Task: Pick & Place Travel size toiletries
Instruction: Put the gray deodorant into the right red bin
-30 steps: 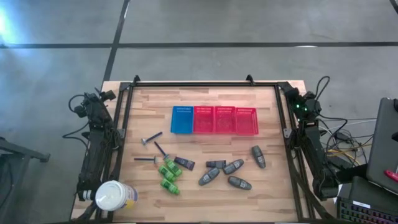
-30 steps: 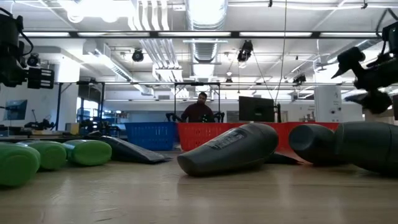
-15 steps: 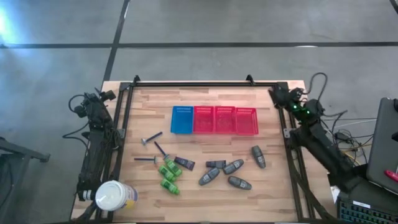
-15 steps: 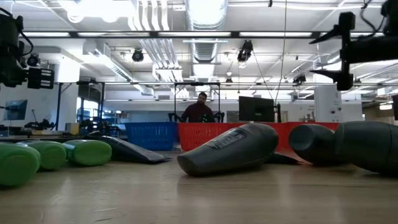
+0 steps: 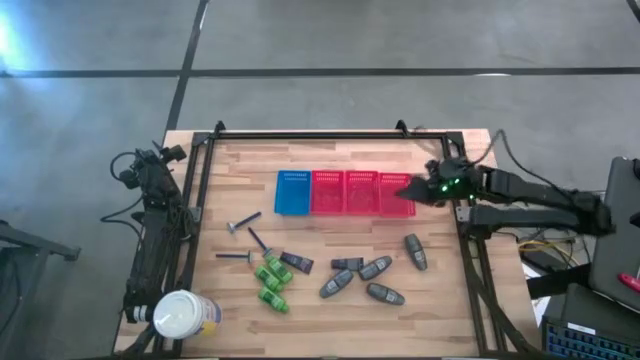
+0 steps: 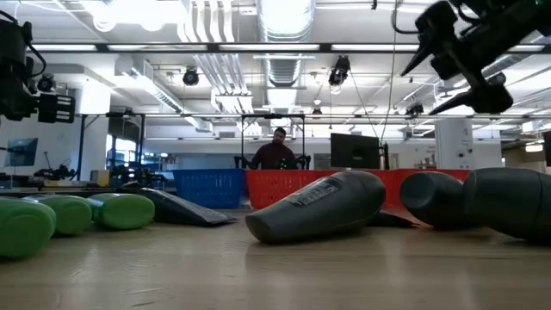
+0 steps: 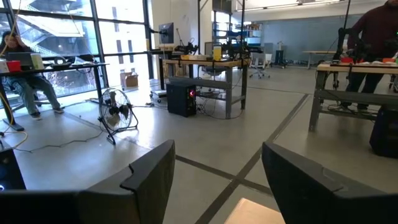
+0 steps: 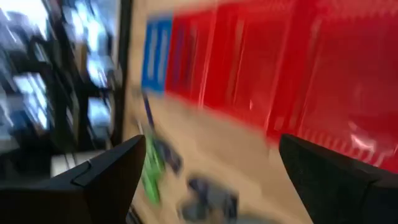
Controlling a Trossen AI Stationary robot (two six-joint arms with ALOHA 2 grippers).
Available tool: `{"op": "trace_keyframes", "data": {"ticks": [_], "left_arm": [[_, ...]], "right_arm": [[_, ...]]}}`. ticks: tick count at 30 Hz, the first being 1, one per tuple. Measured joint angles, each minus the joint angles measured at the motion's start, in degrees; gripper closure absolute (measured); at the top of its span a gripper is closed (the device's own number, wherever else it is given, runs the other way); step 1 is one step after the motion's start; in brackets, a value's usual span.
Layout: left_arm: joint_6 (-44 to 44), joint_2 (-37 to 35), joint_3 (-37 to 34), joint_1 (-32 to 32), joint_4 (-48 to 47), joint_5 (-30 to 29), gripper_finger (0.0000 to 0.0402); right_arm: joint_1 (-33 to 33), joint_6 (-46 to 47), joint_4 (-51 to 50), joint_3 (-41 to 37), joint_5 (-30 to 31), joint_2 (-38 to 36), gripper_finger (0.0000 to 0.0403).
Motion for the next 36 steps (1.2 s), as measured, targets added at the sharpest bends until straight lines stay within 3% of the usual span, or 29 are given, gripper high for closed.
{"op": "trace_keyframes", "data": {"ticks": [5, 9, 14, 20, 26, 36], "left_arm": [[0.0, 0.0, 0.0, 0.0, 0.0, 0.0, 0.0156], [0.0, 0.0, 0.0, 0.0, 0.0, 0.0, 0.0156], [0.0, 0.0, 0.0, 0.0, 0.0, 0.0, 0.0156], [0.0, 0.0, 0.0, 0.0, 0.0, 0.0, 0.0156], [0.0, 0.0, 0.0, 0.0, 0.0, 0.0, 0.0156], [0.0, 0.0, 0.0, 0.0, 0.0, 0.0, 0.0156]], "right_arm": [[10.1, -1.8, -8.0, 4.8, 5.6, 10.0, 0.0039], [13.0, -1.2, -8.7, 7.0, 7.1, 17.7, 0.0039], [14.9, -6.5, -9.5, 10.9, 3.1, 25.6, 0.0039], [16.0, -5.9, -17.1, 13.9, -1.4, 32.6, 0.0039], [17.1, -5.3, -23.3, 13.8, -11.8, 38.1, 0.0039], [20.8, 0.9, -26.1, 13.6, -12.3, 41.9, 0.0039]]}}
